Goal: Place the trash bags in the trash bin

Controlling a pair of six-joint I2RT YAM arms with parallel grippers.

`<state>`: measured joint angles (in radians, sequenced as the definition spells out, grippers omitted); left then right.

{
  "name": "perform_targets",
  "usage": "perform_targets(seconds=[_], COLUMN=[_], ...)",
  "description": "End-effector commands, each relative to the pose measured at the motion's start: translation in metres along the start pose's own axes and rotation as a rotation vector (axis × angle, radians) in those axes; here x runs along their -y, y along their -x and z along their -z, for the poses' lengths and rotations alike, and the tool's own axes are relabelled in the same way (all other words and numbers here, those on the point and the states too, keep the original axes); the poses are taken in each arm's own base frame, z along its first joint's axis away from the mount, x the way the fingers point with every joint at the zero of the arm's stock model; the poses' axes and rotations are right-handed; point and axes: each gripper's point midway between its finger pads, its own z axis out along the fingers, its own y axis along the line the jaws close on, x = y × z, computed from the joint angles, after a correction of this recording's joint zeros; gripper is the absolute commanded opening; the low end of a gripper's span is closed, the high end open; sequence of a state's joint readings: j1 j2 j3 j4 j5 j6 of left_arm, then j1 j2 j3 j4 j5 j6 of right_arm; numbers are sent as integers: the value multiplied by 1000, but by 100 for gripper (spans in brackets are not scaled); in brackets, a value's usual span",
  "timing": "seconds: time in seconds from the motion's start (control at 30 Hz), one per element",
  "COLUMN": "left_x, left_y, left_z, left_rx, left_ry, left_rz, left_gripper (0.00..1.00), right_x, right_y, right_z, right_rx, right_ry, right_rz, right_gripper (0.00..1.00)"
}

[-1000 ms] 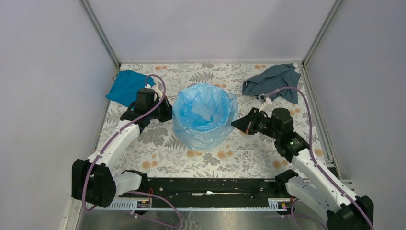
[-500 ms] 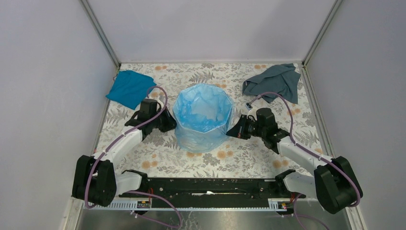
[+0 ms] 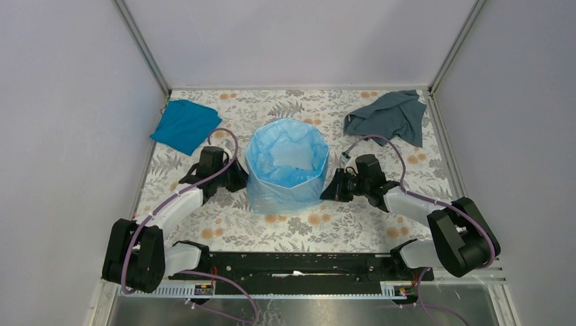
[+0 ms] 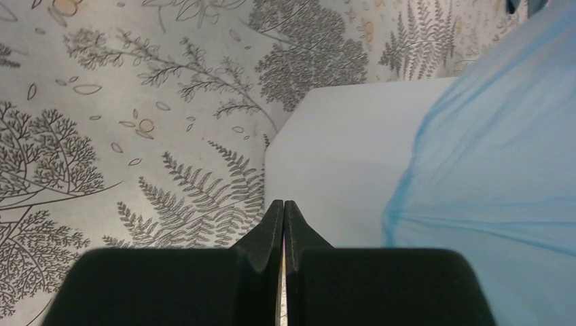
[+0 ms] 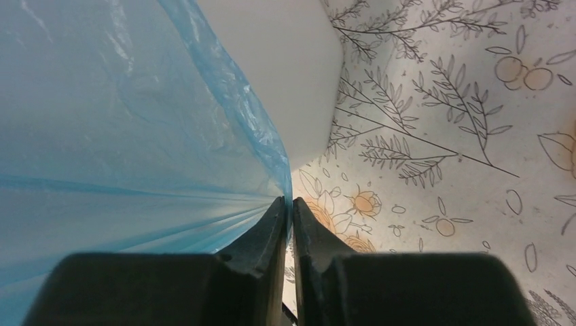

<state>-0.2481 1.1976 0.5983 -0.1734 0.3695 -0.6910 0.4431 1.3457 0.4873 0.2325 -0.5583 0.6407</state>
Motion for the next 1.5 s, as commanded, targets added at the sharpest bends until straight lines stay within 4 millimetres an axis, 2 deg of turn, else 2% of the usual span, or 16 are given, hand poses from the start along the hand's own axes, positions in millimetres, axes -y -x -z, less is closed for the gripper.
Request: perform_targets(seconds=[0.0, 0.03, 0.13, 0.3, 0.43, 0.5, 0.57, 0.63, 0.77, 0.83, 0.97, 1.07, 1.17, 1.23, 1.33, 1.47], left_x=[-4, -6, -10, -9, -3, -1, -1, -3, -21, -22, -5, 21, 63, 76, 77, 75], left_y=[3, 1, -1, -3, 8, 17, 28, 32, 34, 37, 53, 64, 51, 38, 29, 20], left_z=[0, 0, 1, 7, 27, 43, 59, 70, 91, 102, 134, 151, 139, 126, 111, 101], left_rx=[44, 47, 58, 72, 124, 168, 222, 254, 326, 377, 489, 507, 390, 306, 257, 223], left_ry=[-2, -1, 8, 3, 36, 76, 129, 164, 282, 289, 246, 177, -48, -149, -202, -235], left_rz=[8, 11, 12, 19, 23, 26, 42, 66, 154, 176, 158, 77, -21, -26, 1, 32], left_gripper=[0, 0, 0, 0, 2, 19, 37, 54, 65, 74, 84, 94, 98, 97, 90, 76], right_x=[0, 3, 4, 0, 11, 23, 28, 16, -25, -58, -126, -178, -224, -246, -255, -235], right_y=[16, 19, 22, 19, 20, 26, 41, 65, 108, 127, 160, 167, 152, 136, 111, 83], right_z=[6, 9, 10, -2, 6, 26, 56, 87, 144, 158, 172, 165, 140, 120, 87, 46], right_rx=[35, 40, 48, 14, 12, 34, 86, 175, 330, 363, 403, 382, 318, 255, 140, -14], right_ry=[-57, -86, -108, -51, -142, -290, -442, -522, -585, -530, -401, -330, -270, -204, -156, -202], right_rz=[74, 81, 82, 38, 50, 67, 107, 152, 247, 310, 432, 556, 677, 724, 755, 775], right_gripper=[15, 14, 0, 1, 20, 33, 53, 67, 78, 79, 79, 77, 74, 73, 72, 72])
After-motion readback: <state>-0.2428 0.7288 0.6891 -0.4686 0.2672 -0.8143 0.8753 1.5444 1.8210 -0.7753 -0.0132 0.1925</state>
